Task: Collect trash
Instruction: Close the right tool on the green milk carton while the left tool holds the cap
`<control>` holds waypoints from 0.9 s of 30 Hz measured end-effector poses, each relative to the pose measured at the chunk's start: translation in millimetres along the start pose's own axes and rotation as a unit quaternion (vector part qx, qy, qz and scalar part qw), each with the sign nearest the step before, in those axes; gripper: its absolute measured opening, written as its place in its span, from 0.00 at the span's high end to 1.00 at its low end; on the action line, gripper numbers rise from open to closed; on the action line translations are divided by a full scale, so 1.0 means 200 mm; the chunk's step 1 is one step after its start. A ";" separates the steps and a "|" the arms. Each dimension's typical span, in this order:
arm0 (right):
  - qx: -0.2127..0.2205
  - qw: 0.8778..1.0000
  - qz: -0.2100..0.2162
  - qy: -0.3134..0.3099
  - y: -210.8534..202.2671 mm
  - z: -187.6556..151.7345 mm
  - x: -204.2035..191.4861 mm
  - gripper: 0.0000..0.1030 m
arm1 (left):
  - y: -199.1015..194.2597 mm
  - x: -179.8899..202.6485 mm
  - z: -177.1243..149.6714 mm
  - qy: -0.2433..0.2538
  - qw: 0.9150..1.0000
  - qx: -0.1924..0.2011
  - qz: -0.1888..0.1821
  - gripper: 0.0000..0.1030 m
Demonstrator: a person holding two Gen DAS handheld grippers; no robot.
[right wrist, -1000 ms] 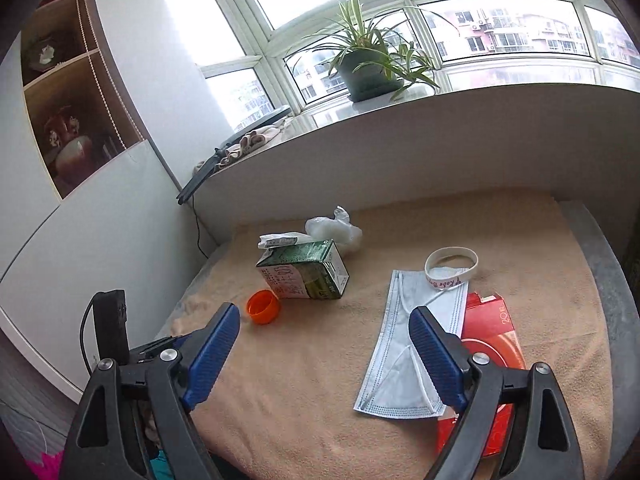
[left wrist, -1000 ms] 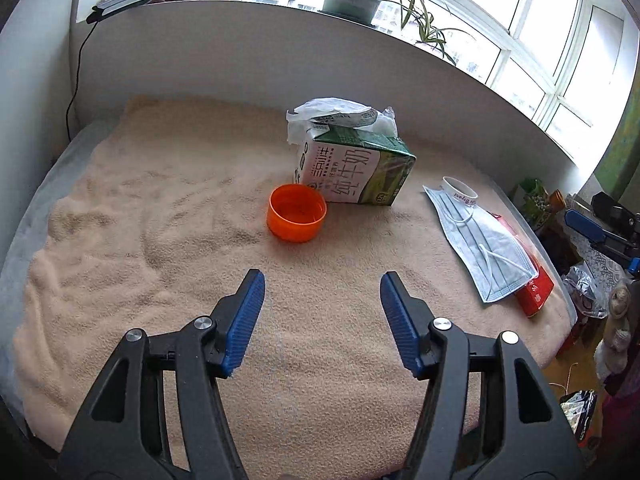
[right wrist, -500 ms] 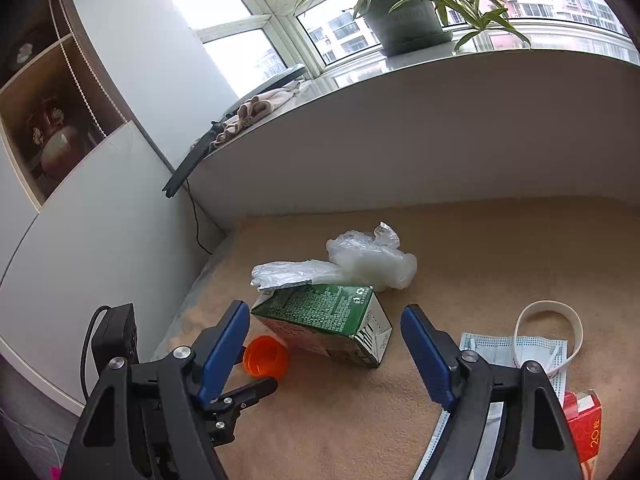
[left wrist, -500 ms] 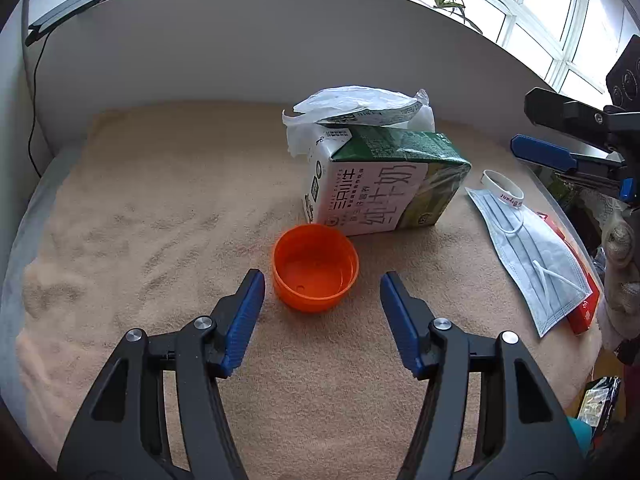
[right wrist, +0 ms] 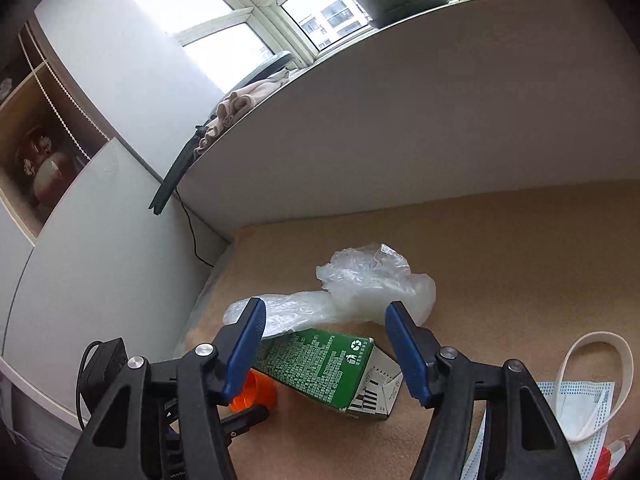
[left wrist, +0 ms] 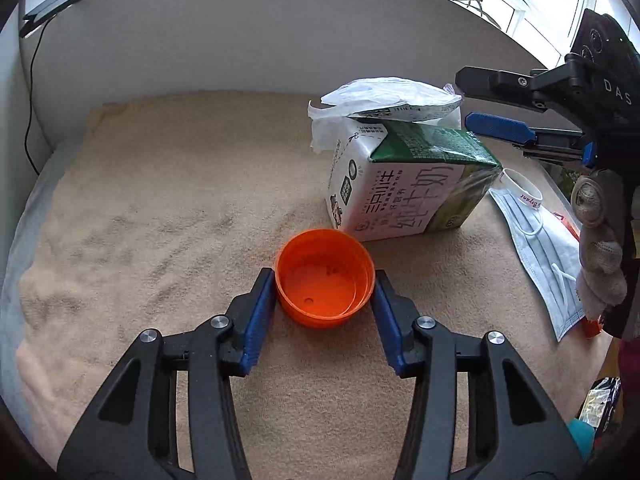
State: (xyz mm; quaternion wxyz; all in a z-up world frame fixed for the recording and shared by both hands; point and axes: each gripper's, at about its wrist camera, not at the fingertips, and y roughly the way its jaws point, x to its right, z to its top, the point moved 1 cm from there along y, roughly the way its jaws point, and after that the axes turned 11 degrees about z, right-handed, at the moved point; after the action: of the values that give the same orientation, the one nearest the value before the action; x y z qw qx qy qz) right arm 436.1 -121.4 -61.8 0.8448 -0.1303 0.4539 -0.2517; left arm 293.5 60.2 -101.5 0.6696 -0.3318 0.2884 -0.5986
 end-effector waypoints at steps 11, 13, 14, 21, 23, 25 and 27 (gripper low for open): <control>-0.040 0.999 0.023 -0.020 -0.01 -0.11 -0.11 0.36 | -0.14 -0.21 -0.06 -0.032 0.999 0.008 0.006 0.53; -0.065 0.996 0.016 -0.051 0.00 -0.16 -0.17 0.36 | -0.16 -0.23 -0.07 -0.036 0.999 0.011 0.009 0.53; -0.081 0.994 0.011 -0.072 0.00 -0.19 -0.20 0.36 | -0.17 -0.24 -0.08 -0.039 0.999 0.012 0.009 0.53; -0.125 0.972 -0.073 -0.187 0.04 -0.35 -0.32 0.17 | -0.27 -0.27 -0.16 -0.050 0.999 0.018 0.011 0.53; -0.121 0.973 -0.080 -0.180 0.04 -0.34 -0.29 0.17 | -0.29 -0.29 -0.18 -0.054 0.998 0.020 0.010 0.53; -0.105 0.978 -0.073 -0.162 0.03 -0.30 -0.26 0.17 | -0.32 -0.29 -0.20 -0.055 0.998 0.022 0.010 0.53; -0.093 0.984 -0.052 -0.140 0.04 -0.26 -0.22 0.17 | -0.34 -0.29 -0.21 -0.056 0.998 0.024 0.011 0.53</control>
State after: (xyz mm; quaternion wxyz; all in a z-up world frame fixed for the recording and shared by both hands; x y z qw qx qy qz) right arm 374.9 -90.7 -61.8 0.8699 -0.2654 0.3452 -0.2317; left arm 212.1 109.0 -74.7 0.6988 -0.3456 0.2397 -0.5786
